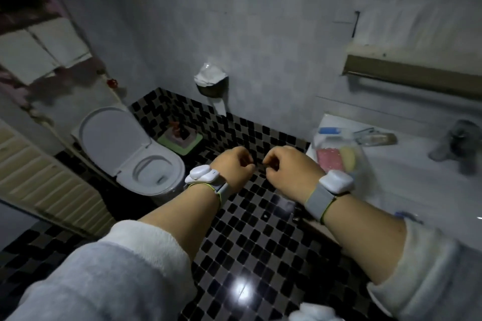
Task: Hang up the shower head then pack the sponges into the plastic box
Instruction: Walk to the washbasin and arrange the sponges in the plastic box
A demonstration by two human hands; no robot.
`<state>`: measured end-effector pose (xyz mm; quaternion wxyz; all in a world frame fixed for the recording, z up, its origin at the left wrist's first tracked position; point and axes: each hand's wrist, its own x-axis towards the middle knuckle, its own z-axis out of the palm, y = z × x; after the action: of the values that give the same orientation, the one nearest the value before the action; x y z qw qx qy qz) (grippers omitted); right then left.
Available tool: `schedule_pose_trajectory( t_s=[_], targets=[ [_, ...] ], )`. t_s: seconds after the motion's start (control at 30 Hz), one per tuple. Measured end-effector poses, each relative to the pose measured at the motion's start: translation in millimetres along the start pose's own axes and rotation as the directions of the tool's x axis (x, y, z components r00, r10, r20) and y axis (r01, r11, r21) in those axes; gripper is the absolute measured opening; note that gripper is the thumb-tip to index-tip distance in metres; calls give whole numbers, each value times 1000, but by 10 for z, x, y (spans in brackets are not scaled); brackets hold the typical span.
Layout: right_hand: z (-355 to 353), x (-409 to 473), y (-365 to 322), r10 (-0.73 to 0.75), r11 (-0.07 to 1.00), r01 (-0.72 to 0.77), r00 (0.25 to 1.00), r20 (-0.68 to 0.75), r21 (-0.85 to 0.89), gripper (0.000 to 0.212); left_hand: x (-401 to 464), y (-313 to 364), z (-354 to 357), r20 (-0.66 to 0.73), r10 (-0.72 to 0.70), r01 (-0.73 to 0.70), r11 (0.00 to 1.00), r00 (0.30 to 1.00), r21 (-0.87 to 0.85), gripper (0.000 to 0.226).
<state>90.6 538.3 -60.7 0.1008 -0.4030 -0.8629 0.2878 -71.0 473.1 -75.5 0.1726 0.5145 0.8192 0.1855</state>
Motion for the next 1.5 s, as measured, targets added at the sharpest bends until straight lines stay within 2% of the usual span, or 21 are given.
schedule_pose_trajectory(
  t_s=[0.23,0.5,0.8,1.2,1.5],
  targets=[
    [-594,-451,908,99,995,-99,993,-57,12,17,60,1106,609,83,103,-102,995,991,-6,17],
    [-998,-716,1467,125,992,-119,983,-135,51,11,147,1771,959,61,158,-159,987,986,21,13],
    [-1023,-635,1763,211,974,-196,968,-137,117,18,346,1961,1075,86,140,-142,990,986,13,11],
    [-1015,-31,1896,399,910,-358,895,-202,209,8,1130,1861,1005,171,230,-241,970,958,45,23],
    [-1112,310,2213,450,885,-402,868,-210,234,11,1678,2035,1020,235,239,-256,966,942,44,22]
  ],
)
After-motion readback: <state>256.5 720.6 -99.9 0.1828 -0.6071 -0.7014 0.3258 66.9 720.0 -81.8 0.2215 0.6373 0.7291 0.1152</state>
